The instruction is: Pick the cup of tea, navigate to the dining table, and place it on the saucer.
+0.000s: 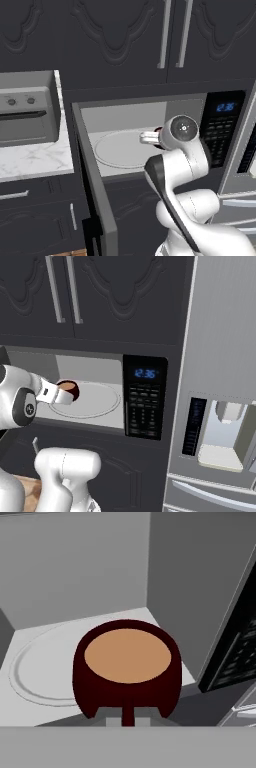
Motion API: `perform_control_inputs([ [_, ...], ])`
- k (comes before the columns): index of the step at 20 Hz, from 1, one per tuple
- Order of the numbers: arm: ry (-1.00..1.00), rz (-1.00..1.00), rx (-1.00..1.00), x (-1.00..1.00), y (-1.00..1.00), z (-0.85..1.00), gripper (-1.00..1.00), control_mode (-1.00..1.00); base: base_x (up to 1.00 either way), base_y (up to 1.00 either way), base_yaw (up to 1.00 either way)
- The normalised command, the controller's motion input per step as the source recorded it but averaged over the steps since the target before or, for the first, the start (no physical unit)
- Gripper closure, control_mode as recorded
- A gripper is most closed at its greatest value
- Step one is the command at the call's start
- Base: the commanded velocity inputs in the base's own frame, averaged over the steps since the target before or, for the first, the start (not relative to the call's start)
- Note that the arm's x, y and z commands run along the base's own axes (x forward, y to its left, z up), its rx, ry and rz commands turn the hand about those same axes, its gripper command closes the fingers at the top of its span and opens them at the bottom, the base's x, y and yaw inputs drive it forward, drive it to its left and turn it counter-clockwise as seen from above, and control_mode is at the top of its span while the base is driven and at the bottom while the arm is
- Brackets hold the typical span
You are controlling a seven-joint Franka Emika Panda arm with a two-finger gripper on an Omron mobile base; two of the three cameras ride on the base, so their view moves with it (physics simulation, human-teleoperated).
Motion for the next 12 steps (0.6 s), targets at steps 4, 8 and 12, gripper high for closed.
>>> perform_control_inputs([
  [4,0.0,0.0,0.0,-0.22,-0.1,-0.01,1.0,-1.0,0.0,0.0,0.0],
  [8,0.0,0.0,0.0,0.0,-0.01,-0.04,1.0,-1.0,0.0,0.0,0.0],
  [12,0.0,0.0,0.02,-0.16,-0.26,-0.1,1.0,-1.0,0.0,0.0,0.0],
])
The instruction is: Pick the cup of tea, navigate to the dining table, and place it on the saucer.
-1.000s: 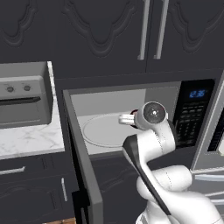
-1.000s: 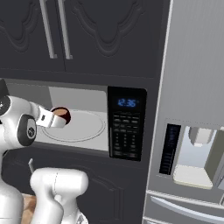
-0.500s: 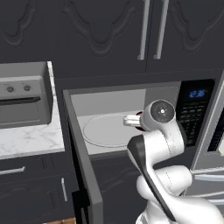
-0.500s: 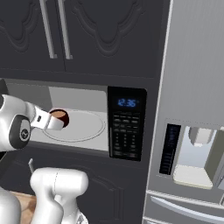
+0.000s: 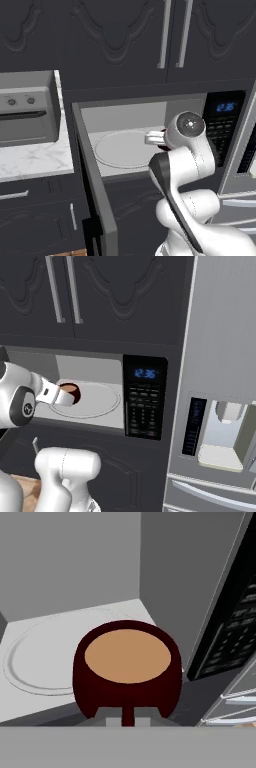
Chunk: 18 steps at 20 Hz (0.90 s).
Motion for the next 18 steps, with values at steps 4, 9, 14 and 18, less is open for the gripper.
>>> perform_control_inputs([
  [4,-0.05,0.0,0.01,-0.37,-0.33,0.03,1.0,-1.0,0.0,0.0,0.0],
  [9,-0.09,0.0,0.03,-0.48,-0.19,0.08,1.0,-1.0,0.0,0.0,0.0],
  [14,-0.06,0.0,0.01,-0.46,-0.05,0.0,1.0,-1.0,0.0,0.0,0.0],
  [18,0.0,0.0,0.0,-0.35,0.0,0.0,1.0,-1.0,0.0,0.0,0.0],
])
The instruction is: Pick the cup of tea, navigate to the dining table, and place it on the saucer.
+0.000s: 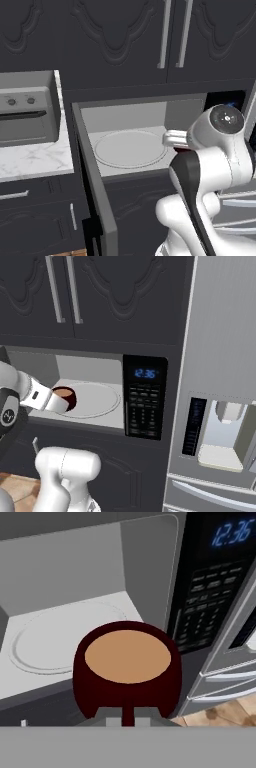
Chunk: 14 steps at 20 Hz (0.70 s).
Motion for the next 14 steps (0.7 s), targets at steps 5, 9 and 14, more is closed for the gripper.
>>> perform_control_inputs([
  [5,-0.01,0.0,0.0,-0.4,0.0,0.0,1.0,-1.0,0.0,0.0,0.0],
  [9,0.0,0.0,0.0,0.0,0.0,0.0,1.0,1.0,-0.51,0.0,0.0],
  [14,0.0,0.0,0.0,0.0,0.0,0.0,1.0,1.0,-0.36,0.05,-0.07],
])
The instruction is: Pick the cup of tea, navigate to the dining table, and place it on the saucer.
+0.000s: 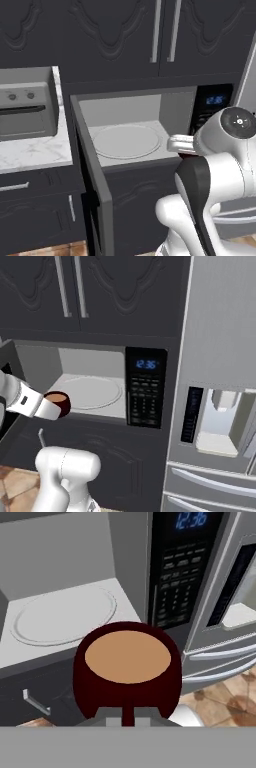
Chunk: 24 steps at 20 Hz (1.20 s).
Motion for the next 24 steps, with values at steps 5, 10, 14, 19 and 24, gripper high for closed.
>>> perform_control_inputs([
  [5,0.0,0.0,0.0,0.0,0.0,0.0,1.0,1.0,-0.32,0.07,-0.27],
  [10,0.0,0.0,0.0,0.0,0.0,0.0,1.0,1.0,-0.38,0.0,-0.41],
  [14,0.0,0.0,0.0,0.0,0.0,0.0,1.0,1.0,-0.44,0.0,-0.49],
  [19,0.0,0.0,0.0,0.0,0.0,0.0,1.0,1.0,-0.44,0.0,-0.54],
  [24,0.0,0.0,0.0,0.0,0.0,0.0,1.0,1.0,-0.37,0.0,-0.57],
])
